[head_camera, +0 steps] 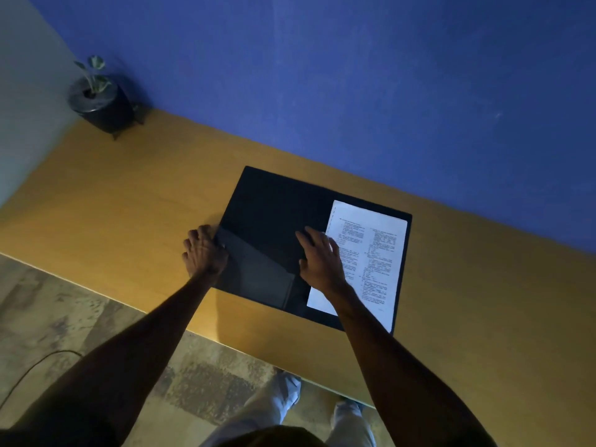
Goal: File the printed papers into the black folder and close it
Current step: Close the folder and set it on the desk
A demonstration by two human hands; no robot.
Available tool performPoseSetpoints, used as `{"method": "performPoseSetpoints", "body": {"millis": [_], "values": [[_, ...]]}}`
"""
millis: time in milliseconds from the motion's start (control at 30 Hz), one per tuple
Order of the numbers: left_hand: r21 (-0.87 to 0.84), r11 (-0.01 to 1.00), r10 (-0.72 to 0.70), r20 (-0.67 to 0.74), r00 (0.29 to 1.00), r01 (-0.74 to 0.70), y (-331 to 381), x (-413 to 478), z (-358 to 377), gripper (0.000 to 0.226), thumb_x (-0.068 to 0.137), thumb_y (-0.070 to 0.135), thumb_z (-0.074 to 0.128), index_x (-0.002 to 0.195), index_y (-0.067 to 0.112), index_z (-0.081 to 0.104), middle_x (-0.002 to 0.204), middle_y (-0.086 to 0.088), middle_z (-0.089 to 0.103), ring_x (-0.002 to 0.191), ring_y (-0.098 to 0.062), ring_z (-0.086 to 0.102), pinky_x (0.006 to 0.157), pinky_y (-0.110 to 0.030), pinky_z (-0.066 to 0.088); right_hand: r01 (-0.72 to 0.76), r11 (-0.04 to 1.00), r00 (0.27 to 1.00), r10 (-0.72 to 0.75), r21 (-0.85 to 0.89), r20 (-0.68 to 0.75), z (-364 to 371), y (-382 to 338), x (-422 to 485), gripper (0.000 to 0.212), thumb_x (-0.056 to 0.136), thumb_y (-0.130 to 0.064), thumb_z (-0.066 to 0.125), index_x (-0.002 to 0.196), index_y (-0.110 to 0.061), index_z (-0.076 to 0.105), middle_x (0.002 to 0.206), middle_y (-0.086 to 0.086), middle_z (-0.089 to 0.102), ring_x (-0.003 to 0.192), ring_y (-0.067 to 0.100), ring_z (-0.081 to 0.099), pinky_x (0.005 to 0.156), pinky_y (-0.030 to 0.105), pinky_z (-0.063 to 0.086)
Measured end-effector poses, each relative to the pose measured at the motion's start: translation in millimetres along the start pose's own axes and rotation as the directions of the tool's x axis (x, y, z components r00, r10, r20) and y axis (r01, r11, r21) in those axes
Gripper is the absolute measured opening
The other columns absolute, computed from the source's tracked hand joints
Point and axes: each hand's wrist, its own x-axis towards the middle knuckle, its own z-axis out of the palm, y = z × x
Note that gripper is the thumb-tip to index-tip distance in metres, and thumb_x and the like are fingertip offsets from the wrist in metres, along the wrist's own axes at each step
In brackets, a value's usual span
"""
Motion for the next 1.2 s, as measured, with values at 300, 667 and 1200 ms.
{"method": "performPoseSetpoints", "body": {"millis": [300,667,1200], "values": [[0.021,0.998,0.065,0.035,0.997,-0.066,2,20,-7,0.041,0.107,0.023,0.056,0.144,0.005,0.054,0.147,-0.022,0.052,0.139,-0.046,0.048,0.113,-0.054,0.045,0.043,0.998,0.996,-0.039,-0.041,0.086,15,-27,14,0.074,0.100,-0.022,0.065,0.166,-0.024,0.032,0.174,0.005,0.022,0.163,0.026,0.025,0.133,0.050,0.024],[-0.109,0.992,-0.068,-0.005,0.998,0.067,7,42,-5,0.047,0.108,0.027,0.055,0.141,-0.006,0.057,0.146,-0.029,0.057,0.139,-0.048,0.051,0.118,-0.050,0.042,0.026,1.000,0.997,-0.025,-0.007,0.072,14,-30,21,0.068,0.097,-0.019,0.068,0.159,-0.025,0.041,0.164,0.001,0.032,0.154,0.025,0.036,0.125,0.048,0.040],[0.048,0.982,0.183,-0.029,0.983,-0.181,11,38,-14,0.027,0.110,0.021,0.052,0.135,0.012,0.056,0.135,-0.018,0.060,0.123,-0.043,0.063,0.092,-0.057,0.058,0.017,1.000,0.997,-0.018,0.013,0.078,13,-29,23,0.066,0.096,-0.018,0.067,0.157,-0.026,0.043,0.162,-0.001,0.033,0.151,0.025,0.038,0.122,0.049,0.042]]}}
